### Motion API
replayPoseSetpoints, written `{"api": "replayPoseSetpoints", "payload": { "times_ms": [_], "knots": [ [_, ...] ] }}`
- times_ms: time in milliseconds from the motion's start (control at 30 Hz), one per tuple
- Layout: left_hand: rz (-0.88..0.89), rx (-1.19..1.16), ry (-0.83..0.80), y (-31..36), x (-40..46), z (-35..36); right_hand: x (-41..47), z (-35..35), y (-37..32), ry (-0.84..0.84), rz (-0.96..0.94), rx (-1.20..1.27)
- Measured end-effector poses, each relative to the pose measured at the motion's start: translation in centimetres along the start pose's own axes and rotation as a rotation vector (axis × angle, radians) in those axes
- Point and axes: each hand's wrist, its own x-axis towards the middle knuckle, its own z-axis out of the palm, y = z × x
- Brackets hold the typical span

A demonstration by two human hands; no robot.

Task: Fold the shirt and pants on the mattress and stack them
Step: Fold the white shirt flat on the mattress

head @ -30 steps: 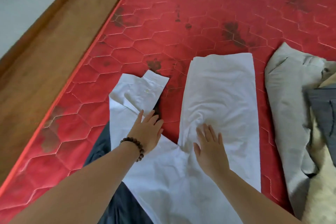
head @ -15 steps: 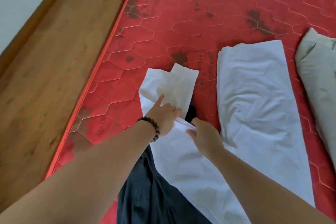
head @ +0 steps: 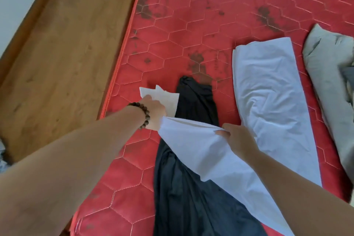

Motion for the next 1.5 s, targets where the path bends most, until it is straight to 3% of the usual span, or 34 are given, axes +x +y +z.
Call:
{"api": "replayPoseSetpoints", "payload": {
  "times_ms": [200, 367, 467, 733, 933, 1033, 1133, 1233, 1267, 1333, 1433, 1500],
  "knots": [
    [-0.106, -0.35, -0.242, -6.1, -5.2, -0.3, 0.1, 0.4, -0.4, -0.033, 0.049, 0.008],
    [-0.34, -0.389, 0.043, -9.6, -4.2, 3.6, 0.9, 1.8, -1.0, -0.019, 0.098, -0.092],
    [-0.488, -0.371, 0.204, -8.3, -2.9, 7.5, 1.3, 3.4, -2.3, 0.024, 0.069, -0.208],
    [-0.62, -0.917, 0.354, -1.3, -0.7, 14.5, 2.9, 8.1, -6.7, -0.078, -0.133, -0.416],
    [-0.861, -1.034, 0.52, -0.1, 0.6, 16.3, 4.8, 11.6, -12.6, -0.056, -0.214, -0.108],
    [-0.997, -1.173, 0.601, -1.3, 0.8, 16.9, 6.3, 14.1, -16.6, -0.138, 0.013, 0.312],
    [-1.052, -1.278, 0.536, -3.0, 0.8, 17.7, 8.1, 15.6, -19.1, -0.098, 0.28, 0.606],
    [-0.928, -1.344, 0.502, -4.4, 0.3, 18.0, 9.0, 15.8, -20.4, 0.039, 0.413, 0.632],
    [-0.892, -1.39, 0.532, -4.9, 0.0, 18.1, 8.8, 15.6, -20.9, 0.115, 0.352, 0.594],
    [-0.837, -1.496, 0.605, -5.9, -0.5, 18.4, 7.9, 15.4, -22.1, 0.205, 0.056, 0.515],
    [-0.762, -1.936, 0.586, -7.4, -1.2, 18.9, 7.0, 16.2, -23.0, -0.091, -0.4, 0.291],
    [-0.817, -2.306, 0.489, -7.6, -1.4, 19.1, 7.0, 16.4, -22.8, -0.306, -0.422, 0.224]
  ]
}}
